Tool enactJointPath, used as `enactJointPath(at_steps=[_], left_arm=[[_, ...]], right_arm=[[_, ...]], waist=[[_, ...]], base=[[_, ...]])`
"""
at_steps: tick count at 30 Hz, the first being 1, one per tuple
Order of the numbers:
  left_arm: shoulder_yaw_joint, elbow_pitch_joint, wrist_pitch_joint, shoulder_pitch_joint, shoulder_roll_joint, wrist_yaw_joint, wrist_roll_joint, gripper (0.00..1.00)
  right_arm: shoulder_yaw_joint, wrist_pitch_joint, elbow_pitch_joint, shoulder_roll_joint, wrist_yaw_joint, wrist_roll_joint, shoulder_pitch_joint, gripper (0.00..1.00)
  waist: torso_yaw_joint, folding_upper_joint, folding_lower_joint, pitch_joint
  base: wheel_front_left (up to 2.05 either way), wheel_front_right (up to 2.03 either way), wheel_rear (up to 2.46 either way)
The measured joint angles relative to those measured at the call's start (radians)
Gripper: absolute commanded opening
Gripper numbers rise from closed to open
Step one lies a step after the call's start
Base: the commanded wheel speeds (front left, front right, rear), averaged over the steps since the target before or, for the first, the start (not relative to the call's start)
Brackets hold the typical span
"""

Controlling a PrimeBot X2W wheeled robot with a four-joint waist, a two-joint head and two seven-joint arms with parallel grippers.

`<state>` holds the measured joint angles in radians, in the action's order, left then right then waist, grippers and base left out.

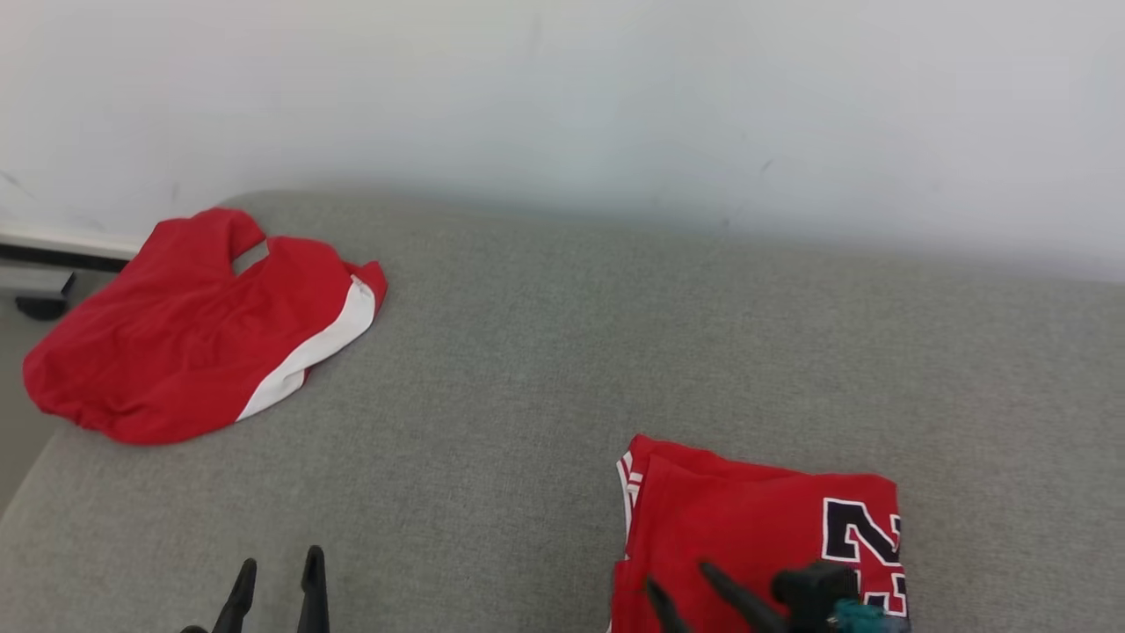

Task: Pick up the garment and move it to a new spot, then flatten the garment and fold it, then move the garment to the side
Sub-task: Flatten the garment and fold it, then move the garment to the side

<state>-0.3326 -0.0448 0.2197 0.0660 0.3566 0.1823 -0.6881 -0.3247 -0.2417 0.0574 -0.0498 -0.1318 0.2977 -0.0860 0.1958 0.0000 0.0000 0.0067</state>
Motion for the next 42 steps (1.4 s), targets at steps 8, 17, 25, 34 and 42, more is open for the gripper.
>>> enactJointPath(at_steps=[8,17,25,34,42], left_arm=[[0.016,-0.011,0.027,0.009,-0.02,-0.008,0.002,1.0],[0.072,-0.035,0.043,-0.005,-0.081,-0.082,0.061,1.0],[0.181,-0.101,0.043,0.013,-0.142,-0.236,0.158,1.0],[0.253,-0.199,0.043,0.042,-0.139,-0.289,0.259,1.0],[0.294,-0.232,0.043,0.056,-0.162,-0.299,0.272,1.0]], right_arm=[[0.169,0.083,-0.068,0.0,0.0,-0.014,-0.014,1.0],[0.371,0.238,-0.058,0.0,0.0,-0.013,-0.016,1.0],[0.408,0.241,0.012,-0.003,0.0,-0.067,-0.02,1.0],[0.417,0.229,0.062,-0.034,0.0,-0.116,-0.024,1.0],[0.435,0.222,0.053,-0.03,0.0,-0.123,-0.036,1.0]], waist=[[-0.062,-0.0001,-0.0001,-0.046],[-0.139,-0.0001,-0.0001,-0.107],[-0.179,-0.0001,-0.0001,-0.15],[-0.18,0.0,0.0,-0.149],[-0.178,-0.0001,0.0,-0.139]], base=[[0.0,0.0,0.0],[0.0,0.0,0.0],[0.0,0.0,0.0],[0.0,0.0,0.0],[0.0,0.0,0.0]])
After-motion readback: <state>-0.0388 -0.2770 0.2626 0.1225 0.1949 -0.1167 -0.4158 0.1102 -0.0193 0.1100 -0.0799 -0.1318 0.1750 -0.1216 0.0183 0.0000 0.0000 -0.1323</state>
